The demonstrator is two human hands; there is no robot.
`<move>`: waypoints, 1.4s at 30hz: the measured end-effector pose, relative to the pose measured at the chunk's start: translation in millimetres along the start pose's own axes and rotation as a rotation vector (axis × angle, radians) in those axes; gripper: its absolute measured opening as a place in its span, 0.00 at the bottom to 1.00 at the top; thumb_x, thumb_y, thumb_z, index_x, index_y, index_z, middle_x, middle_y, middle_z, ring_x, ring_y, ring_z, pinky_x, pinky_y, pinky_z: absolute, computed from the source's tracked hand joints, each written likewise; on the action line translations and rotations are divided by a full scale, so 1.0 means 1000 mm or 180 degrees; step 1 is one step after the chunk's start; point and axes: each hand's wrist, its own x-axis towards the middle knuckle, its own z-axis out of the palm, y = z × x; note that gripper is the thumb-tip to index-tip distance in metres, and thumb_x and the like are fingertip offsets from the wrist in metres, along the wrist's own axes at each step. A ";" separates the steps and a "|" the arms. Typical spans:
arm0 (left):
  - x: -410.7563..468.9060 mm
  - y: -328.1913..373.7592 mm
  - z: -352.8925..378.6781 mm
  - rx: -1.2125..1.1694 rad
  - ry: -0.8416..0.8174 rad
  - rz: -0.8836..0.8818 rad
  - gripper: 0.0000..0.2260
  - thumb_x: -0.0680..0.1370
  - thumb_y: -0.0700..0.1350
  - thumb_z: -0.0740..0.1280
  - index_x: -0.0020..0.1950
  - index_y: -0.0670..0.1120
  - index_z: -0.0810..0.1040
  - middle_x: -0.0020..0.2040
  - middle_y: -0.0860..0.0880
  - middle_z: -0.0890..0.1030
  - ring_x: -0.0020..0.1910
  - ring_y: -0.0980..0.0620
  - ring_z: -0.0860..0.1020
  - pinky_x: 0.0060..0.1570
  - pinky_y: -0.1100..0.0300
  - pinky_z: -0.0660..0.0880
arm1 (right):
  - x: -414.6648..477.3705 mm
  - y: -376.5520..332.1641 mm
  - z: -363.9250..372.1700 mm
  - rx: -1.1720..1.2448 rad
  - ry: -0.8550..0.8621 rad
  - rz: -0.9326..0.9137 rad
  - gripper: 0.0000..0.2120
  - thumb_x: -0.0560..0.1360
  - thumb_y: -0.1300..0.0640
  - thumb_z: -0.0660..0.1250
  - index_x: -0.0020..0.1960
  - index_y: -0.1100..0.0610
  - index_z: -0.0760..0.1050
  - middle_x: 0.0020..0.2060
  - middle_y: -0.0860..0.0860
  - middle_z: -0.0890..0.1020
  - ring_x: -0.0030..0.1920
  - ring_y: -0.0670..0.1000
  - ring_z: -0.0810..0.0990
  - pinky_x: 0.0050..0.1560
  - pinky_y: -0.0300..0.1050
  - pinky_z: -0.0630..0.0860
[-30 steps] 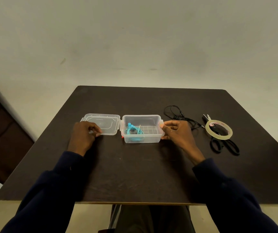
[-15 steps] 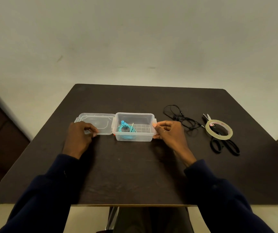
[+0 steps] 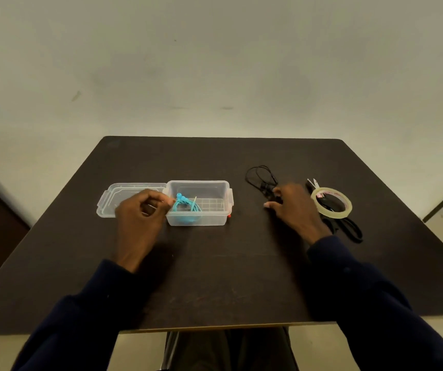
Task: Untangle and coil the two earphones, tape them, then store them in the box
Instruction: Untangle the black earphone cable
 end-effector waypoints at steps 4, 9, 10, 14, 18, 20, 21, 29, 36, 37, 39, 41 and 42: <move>-0.023 0.016 0.024 -0.0167 -0.0412 -0.0039 0.09 0.76 0.53 0.71 0.45 0.48 0.83 0.39 0.53 0.84 0.39 0.59 0.82 0.43 0.68 0.79 | -0.013 -0.010 0.003 0.0366 0.0048 -0.0231 0.10 0.78 0.64 0.70 0.58 0.59 0.83 0.51 0.53 0.85 0.45 0.45 0.83 0.49 0.37 0.78; -0.047 0.029 0.047 -0.0728 -0.1333 -0.0625 0.02 0.78 0.46 0.71 0.48 0.49 0.83 0.43 0.52 0.86 0.43 0.52 0.86 0.44 0.60 0.83 | -0.063 -0.030 -0.004 0.1101 0.0050 -0.0271 0.08 0.76 0.63 0.74 0.54 0.56 0.85 0.43 0.45 0.84 0.38 0.36 0.80 0.39 0.26 0.74; -0.048 0.031 0.052 -0.0749 -0.1451 -0.0637 0.02 0.78 0.44 0.71 0.49 0.49 0.83 0.44 0.51 0.87 0.44 0.51 0.86 0.45 0.60 0.83 | -0.071 -0.032 -0.006 0.1224 0.0030 -0.0243 0.08 0.75 0.63 0.75 0.53 0.55 0.85 0.41 0.44 0.83 0.39 0.35 0.80 0.40 0.26 0.74; -0.057 0.039 0.064 -0.0740 -0.1529 -0.0726 0.05 0.77 0.42 0.73 0.52 0.46 0.84 0.45 0.48 0.86 0.43 0.51 0.86 0.47 0.58 0.83 | -0.103 -0.036 -0.010 0.1513 -0.0219 -0.0092 0.08 0.72 0.63 0.78 0.50 0.54 0.86 0.37 0.42 0.84 0.36 0.36 0.81 0.37 0.29 0.75; -0.066 0.041 0.071 -0.0508 -0.1604 -0.0429 0.07 0.76 0.42 0.74 0.54 0.47 0.84 0.44 0.50 0.86 0.42 0.54 0.85 0.45 0.60 0.83 | -0.118 -0.029 -0.019 0.1524 -0.0426 -0.0097 0.07 0.72 0.60 0.78 0.47 0.49 0.86 0.41 0.39 0.84 0.39 0.38 0.82 0.42 0.32 0.78; -0.064 0.043 0.073 -0.0454 -0.1617 -0.0356 0.07 0.76 0.41 0.74 0.54 0.47 0.84 0.44 0.51 0.86 0.41 0.55 0.84 0.44 0.62 0.82 | -0.109 -0.021 -0.029 0.1640 -0.0160 0.0013 0.09 0.73 0.62 0.76 0.46 0.48 0.86 0.43 0.41 0.85 0.44 0.39 0.84 0.48 0.35 0.80; -0.062 0.044 0.074 -0.0454 -0.1600 -0.0341 0.07 0.76 0.41 0.74 0.54 0.47 0.84 0.44 0.50 0.86 0.41 0.54 0.84 0.43 0.62 0.82 | -0.102 -0.018 -0.032 0.1608 0.0008 0.0036 0.09 0.74 0.63 0.75 0.47 0.49 0.86 0.43 0.42 0.86 0.44 0.39 0.84 0.49 0.36 0.81; -0.048 0.049 0.077 -0.0933 -0.1589 -0.0428 0.05 0.78 0.44 0.71 0.53 0.45 0.84 0.45 0.50 0.87 0.42 0.50 0.86 0.44 0.59 0.83 | -0.047 0.002 -0.025 0.0026 -0.0337 0.0045 0.11 0.75 0.66 0.73 0.56 0.57 0.83 0.52 0.53 0.85 0.53 0.51 0.83 0.54 0.48 0.80; -0.035 0.071 0.068 -0.1613 -0.1867 -0.0754 0.09 0.80 0.43 0.69 0.57 0.40 0.83 0.48 0.44 0.87 0.47 0.45 0.86 0.47 0.58 0.83 | -0.040 -0.008 -0.043 0.0280 -0.0035 -0.0133 0.08 0.79 0.66 0.66 0.47 0.55 0.80 0.43 0.49 0.81 0.44 0.45 0.81 0.41 0.35 0.74; -0.032 0.079 0.066 -0.1687 -0.1925 -0.0821 0.10 0.81 0.44 0.68 0.57 0.39 0.83 0.49 0.43 0.87 0.48 0.45 0.86 0.47 0.58 0.83 | -0.039 -0.016 -0.054 0.0486 0.0174 -0.0249 0.06 0.79 0.65 0.68 0.47 0.55 0.81 0.42 0.47 0.81 0.42 0.40 0.79 0.40 0.28 0.71; -0.025 0.098 0.065 -0.1904 -0.2056 -0.1026 0.15 0.82 0.49 0.66 0.57 0.37 0.83 0.50 0.42 0.87 0.50 0.45 0.86 0.48 0.58 0.83 | -0.041 -0.035 -0.081 0.0854 0.0704 -0.0644 0.04 0.77 0.62 0.72 0.47 0.54 0.83 0.40 0.44 0.82 0.38 0.35 0.78 0.39 0.24 0.71; -0.016 0.115 0.064 -0.2172 -0.2176 -0.1243 0.20 0.82 0.54 0.65 0.58 0.36 0.82 0.52 0.40 0.86 0.52 0.44 0.85 0.50 0.57 0.82 | -0.047 -0.053 -0.104 0.1082 0.0823 -0.0972 0.01 0.76 0.60 0.74 0.47 0.54 0.84 0.39 0.44 0.83 0.39 0.36 0.80 0.40 0.24 0.72; -0.011 0.123 0.063 -0.2279 -0.2214 -0.1336 0.22 0.81 0.56 0.66 0.58 0.36 0.82 0.52 0.40 0.86 0.53 0.43 0.85 0.51 0.56 0.82 | -0.051 -0.060 -0.109 0.1109 0.0729 -0.1081 0.01 0.75 0.58 0.75 0.47 0.54 0.85 0.39 0.44 0.84 0.39 0.37 0.81 0.40 0.26 0.74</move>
